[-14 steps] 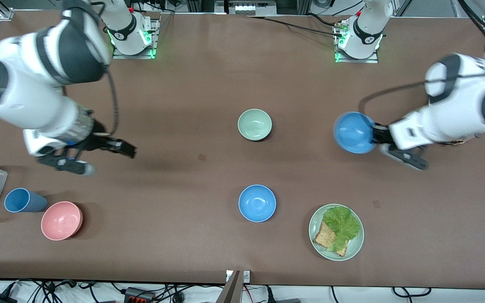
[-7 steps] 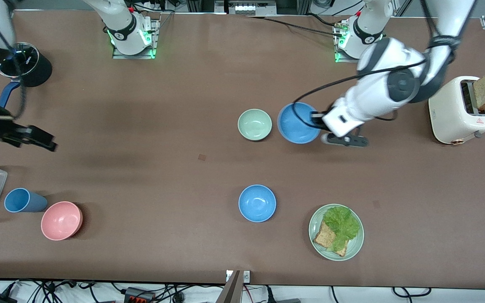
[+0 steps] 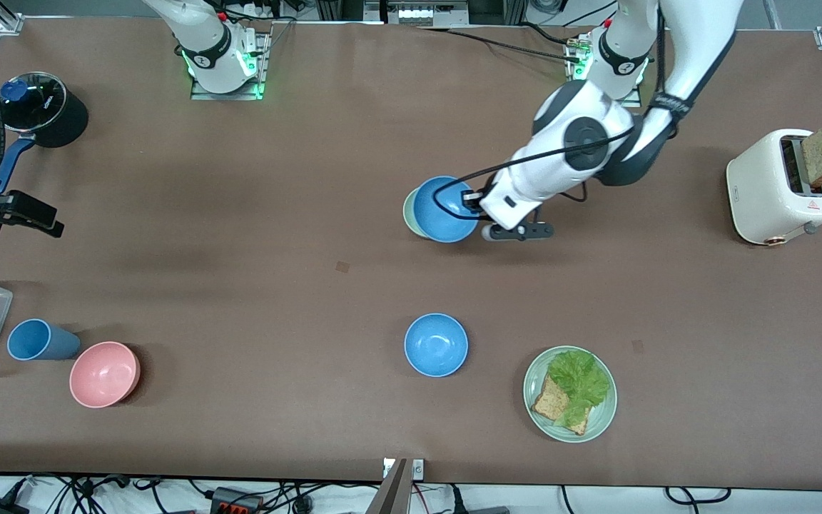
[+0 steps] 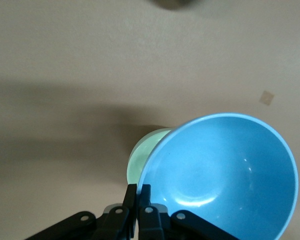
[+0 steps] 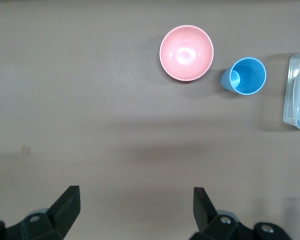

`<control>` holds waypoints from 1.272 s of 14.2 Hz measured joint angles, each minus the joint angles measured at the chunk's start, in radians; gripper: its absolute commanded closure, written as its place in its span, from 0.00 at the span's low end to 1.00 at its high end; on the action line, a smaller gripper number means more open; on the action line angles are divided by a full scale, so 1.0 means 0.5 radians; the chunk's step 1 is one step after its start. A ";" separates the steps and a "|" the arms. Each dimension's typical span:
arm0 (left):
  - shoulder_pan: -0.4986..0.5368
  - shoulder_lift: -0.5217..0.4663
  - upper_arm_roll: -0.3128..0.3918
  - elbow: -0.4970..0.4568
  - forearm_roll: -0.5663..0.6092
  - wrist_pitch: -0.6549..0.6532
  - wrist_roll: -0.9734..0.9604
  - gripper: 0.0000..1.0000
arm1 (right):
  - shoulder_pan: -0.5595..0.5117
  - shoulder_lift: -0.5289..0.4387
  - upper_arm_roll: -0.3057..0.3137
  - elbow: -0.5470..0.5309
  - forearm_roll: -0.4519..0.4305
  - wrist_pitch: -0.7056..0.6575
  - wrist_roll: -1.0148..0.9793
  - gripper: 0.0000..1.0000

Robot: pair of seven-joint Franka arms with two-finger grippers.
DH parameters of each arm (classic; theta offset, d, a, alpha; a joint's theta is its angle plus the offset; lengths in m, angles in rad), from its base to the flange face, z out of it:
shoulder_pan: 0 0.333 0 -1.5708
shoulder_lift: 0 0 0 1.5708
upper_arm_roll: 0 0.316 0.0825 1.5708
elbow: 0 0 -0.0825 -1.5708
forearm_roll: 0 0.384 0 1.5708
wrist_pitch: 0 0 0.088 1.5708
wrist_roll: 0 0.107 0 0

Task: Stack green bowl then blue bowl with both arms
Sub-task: 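Carry the blue bowl with the left gripper over the green bowl, then lower the blue bowl into the green bowl and open the left gripper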

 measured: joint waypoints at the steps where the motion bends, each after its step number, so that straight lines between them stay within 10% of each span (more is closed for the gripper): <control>1: -0.016 0.037 0.001 0.000 0.060 0.007 -0.027 1.00 | -0.003 -0.015 0.000 -0.025 -0.004 -0.007 0.000 0.00; 16: -0.176 0.267 0.041 -0.019 0.426 0.048 -0.107 0.97 | -0.008 -0.368 0.012 -0.540 -0.070 0.187 -0.001 0.00; 18: -0.178 0.269 0.043 -0.041 0.461 0.051 -0.147 0.75 | -0.008 -0.368 0.015 -0.540 -0.070 0.177 -0.001 0.00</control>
